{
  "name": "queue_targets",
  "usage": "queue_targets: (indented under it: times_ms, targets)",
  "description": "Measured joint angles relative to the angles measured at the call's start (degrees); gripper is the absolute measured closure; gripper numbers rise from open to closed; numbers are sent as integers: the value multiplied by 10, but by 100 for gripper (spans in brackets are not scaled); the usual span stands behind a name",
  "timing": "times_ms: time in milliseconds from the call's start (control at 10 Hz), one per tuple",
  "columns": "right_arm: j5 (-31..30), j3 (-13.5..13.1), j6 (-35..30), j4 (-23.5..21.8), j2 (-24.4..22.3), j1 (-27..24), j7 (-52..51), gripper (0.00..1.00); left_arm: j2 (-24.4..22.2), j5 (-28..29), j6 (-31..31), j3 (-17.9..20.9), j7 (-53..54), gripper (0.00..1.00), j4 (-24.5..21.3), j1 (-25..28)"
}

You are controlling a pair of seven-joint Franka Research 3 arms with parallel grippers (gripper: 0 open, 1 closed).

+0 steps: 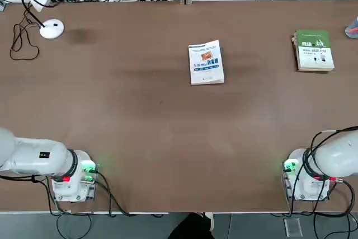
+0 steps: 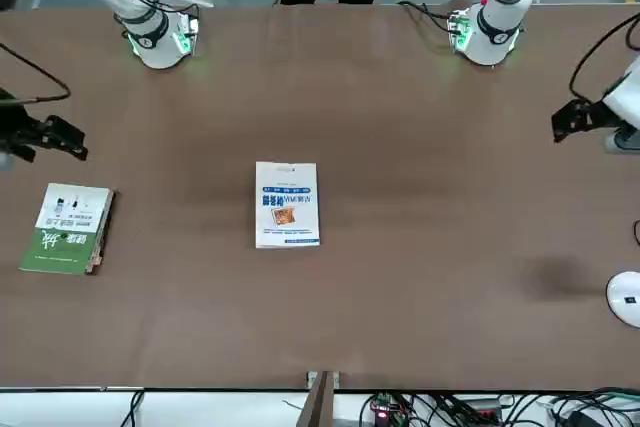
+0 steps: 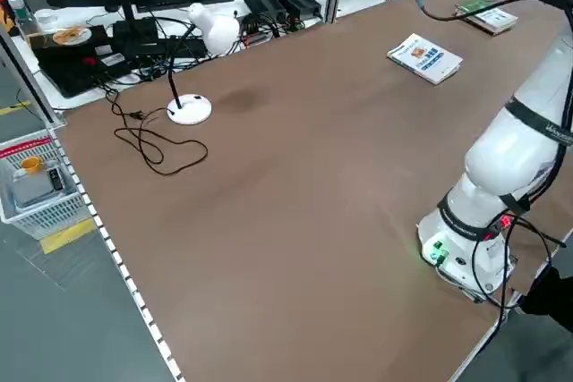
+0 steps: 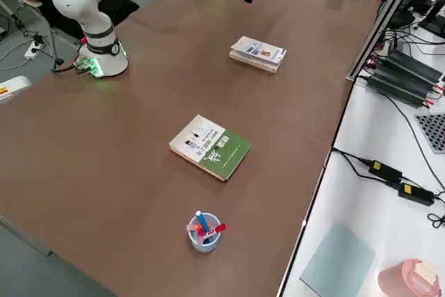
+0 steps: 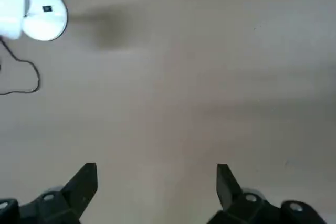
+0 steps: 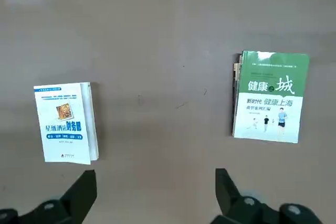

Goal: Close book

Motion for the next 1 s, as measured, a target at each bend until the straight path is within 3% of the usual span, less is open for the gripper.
queue_targets:
  times_ms: [1000]
  targets:
    - [-8, 0, 19, -11, 0, -4, -3, 0, -60, 0, -10, -1, 35, 0, -20, 36]
